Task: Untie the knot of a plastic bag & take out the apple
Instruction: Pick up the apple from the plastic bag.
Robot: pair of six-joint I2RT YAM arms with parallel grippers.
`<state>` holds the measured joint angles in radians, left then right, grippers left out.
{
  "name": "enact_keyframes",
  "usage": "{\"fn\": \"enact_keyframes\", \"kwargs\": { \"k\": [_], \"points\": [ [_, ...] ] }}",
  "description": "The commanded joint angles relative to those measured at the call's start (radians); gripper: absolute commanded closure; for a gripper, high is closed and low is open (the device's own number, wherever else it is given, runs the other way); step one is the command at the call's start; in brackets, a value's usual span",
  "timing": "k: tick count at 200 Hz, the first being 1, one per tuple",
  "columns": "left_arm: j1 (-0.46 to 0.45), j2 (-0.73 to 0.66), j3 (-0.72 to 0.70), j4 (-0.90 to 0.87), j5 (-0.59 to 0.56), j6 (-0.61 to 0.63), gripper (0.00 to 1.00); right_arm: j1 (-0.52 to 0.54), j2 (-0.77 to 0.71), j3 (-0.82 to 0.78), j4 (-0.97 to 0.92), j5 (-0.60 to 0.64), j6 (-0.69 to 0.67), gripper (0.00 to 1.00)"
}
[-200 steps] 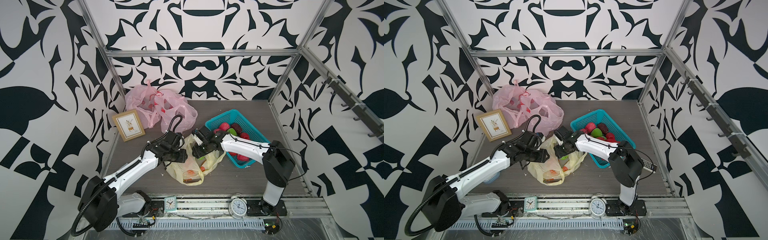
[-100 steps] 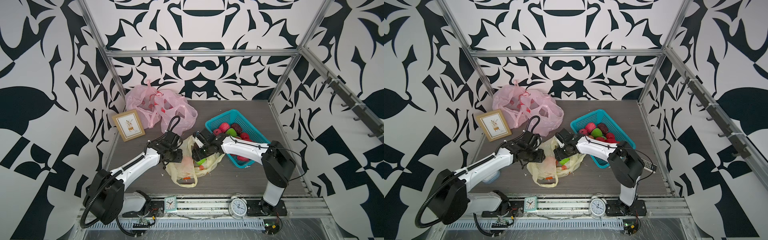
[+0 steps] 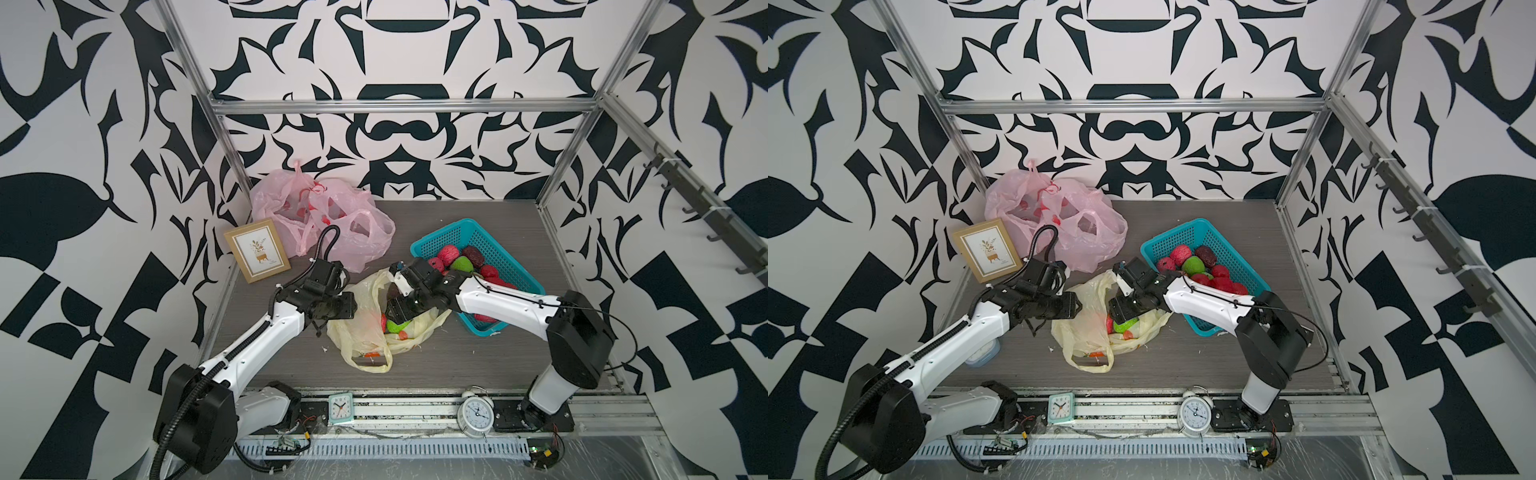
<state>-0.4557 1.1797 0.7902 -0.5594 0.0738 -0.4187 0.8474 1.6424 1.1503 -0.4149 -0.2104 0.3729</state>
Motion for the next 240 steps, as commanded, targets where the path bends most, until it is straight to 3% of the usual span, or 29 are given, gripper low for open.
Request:
{"fn": "enact_keyframes", "kwargs": {
  "k": [1,23,82,124,189,240],
  "points": [
    [0.009,-0.033,0.009,-0.010,0.032,0.013,0.54,-0.003,-0.079,-0.008,0.027,0.008,-0.006,0.33],
    [0.009,-0.047,0.051,-0.052,0.021,0.024,0.54,-0.001,-0.077,0.002,-0.035,0.067,-0.004,0.40],
    [0.005,-0.131,0.108,-0.082,0.049,0.031,0.53,0.035,-0.014,-0.007,-0.033,0.138,0.018,0.42],
    [0.005,-0.125,0.104,-0.089,0.065,0.031,0.53,0.056,0.055,0.024,-0.021,0.138,0.020,0.32],
    [0.005,-0.113,0.116,-0.073,0.079,0.034,0.53,0.073,0.145,0.058,-0.028,0.200,0.025,0.28],
    [0.005,-0.126,0.115,-0.079,0.073,0.039,0.52,0.073,0.166,0.080,-0.027,0.189,0.022,0.43]
  ]
}}
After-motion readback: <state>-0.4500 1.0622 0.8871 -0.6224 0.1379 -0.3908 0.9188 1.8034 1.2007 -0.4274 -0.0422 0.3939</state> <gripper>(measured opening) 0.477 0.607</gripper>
